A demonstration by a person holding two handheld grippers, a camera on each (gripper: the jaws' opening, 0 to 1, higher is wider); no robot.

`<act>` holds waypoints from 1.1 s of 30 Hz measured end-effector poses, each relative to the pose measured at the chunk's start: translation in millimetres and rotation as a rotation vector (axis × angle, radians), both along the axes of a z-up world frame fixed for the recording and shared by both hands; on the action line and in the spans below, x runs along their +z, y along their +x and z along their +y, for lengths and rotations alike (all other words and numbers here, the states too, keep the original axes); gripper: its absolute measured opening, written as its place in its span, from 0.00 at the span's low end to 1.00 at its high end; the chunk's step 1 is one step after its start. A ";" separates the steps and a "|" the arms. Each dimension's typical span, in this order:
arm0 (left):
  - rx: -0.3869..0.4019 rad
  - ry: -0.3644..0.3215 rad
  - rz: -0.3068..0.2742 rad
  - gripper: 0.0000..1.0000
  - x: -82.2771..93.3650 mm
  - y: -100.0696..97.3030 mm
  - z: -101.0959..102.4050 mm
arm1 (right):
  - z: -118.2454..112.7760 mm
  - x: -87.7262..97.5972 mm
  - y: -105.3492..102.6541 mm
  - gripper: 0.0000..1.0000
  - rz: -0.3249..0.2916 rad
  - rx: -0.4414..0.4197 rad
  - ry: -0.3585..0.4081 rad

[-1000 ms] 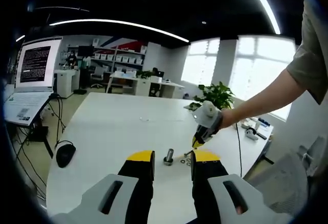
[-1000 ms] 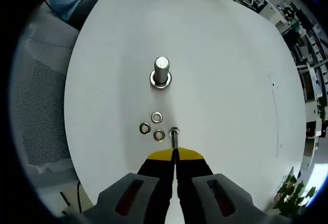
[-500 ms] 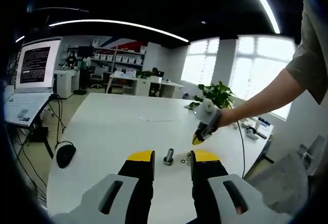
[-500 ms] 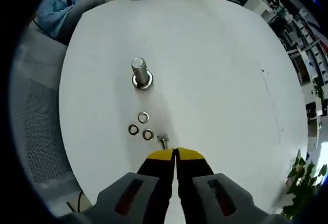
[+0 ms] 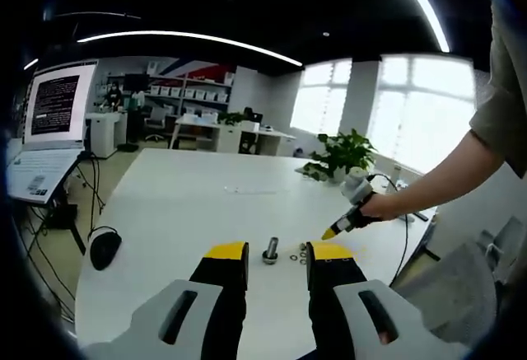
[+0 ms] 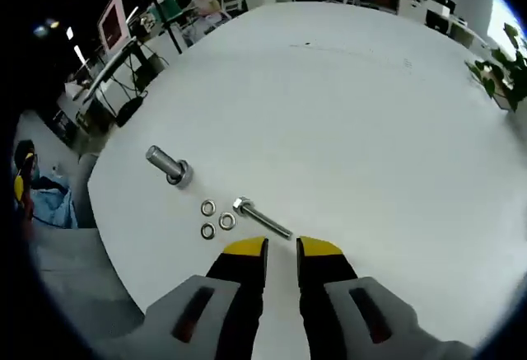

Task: Place the washer onto the threaded stud by aligning its center hole with the stud, sliding it down to the base, and recovering from edge contact or off-axis alignment until the washer reaches the visible bottom stop.

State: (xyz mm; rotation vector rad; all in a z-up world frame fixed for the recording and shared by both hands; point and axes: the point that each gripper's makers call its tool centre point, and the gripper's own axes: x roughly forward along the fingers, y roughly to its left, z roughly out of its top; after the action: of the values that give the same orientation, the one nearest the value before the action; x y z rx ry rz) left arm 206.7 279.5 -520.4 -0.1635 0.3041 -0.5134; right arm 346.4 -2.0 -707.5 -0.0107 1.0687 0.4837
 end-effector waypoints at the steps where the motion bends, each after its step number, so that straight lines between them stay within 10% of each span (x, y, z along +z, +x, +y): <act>1: -0.003 0.003 0.003 0.26 -0.7 -0.2 -0.6 | -2.6 0.2 -0.6 0.18 0.012 -0.059 0.030; 5: -0.009 0.008 0.013 0.26 -3.0 -0.6 -2.6 | -10.2 3.4 1.4 0.19 0.078 -0.344 0.229; 9: -0.013 0.010 0.025 0.26 -5.6 -0.7 -3.8 | -10.0 1.3 -0.9 0.20 0.106 -0.313 0.214; 15: -0.020 0.017 0.038 0.26 -8.9 -1.2 -5.8 | 7.0 9.6 7.1 0.24 0.284 -0.681 0.614; 23: -0.022 0.014 0.034 0.26 -7.5 -1.8 -6.2 | 9.5 -8.3 6.9 0.25 0.442 -0.744 0.634; 33: -0.024 0.012 0.021 0.26 -5.2 -1.8 -5.8 | 19.8 -19.7 25.4 0.25 0.440 -0.829 0.624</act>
State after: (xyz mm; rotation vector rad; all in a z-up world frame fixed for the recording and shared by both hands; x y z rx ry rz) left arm 204.9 273.7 -525.6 -0.1535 0.3298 -0.5339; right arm 371.8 17.8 -727.2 1.0906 1.1955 0.0355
